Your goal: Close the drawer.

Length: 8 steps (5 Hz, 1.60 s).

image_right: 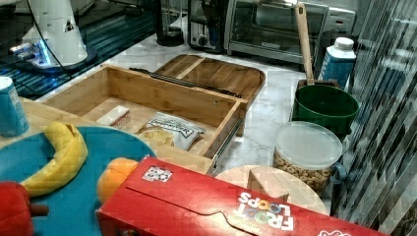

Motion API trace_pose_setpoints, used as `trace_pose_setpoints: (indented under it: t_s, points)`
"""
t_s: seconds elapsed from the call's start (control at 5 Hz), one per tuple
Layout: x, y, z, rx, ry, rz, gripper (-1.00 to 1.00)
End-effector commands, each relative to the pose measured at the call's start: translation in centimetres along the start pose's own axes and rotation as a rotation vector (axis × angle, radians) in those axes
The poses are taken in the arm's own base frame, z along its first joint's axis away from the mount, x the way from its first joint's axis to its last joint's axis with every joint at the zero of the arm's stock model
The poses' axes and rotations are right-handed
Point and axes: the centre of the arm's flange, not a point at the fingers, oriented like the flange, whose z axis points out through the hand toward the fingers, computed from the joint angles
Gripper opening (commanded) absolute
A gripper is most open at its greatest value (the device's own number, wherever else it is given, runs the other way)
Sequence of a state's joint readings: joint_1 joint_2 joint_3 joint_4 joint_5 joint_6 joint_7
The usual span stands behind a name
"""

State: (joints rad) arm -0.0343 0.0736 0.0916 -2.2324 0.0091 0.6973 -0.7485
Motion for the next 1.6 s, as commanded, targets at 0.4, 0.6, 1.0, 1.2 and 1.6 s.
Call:
trace_pose_setpoints:
  t_s: [0.4,0.6,1.0,1.2,1.6]
  points:
    - [0.1,3.7,3.3,0.022,-0.029,-0.092,-1.00]
    - [0.9,6.4,4.3,0.023,-0.005,-0.135,-1.00]
    - [1.1,13.4,4.1,-0.004,0.017,-0.162,-1.00]
    - [1.0,17.7,2.0,-0.011,-0.018,-0.153,-1.00]
    - [0.8,25.5,2.7,-0.017,0.057,-0.123,-1.00]
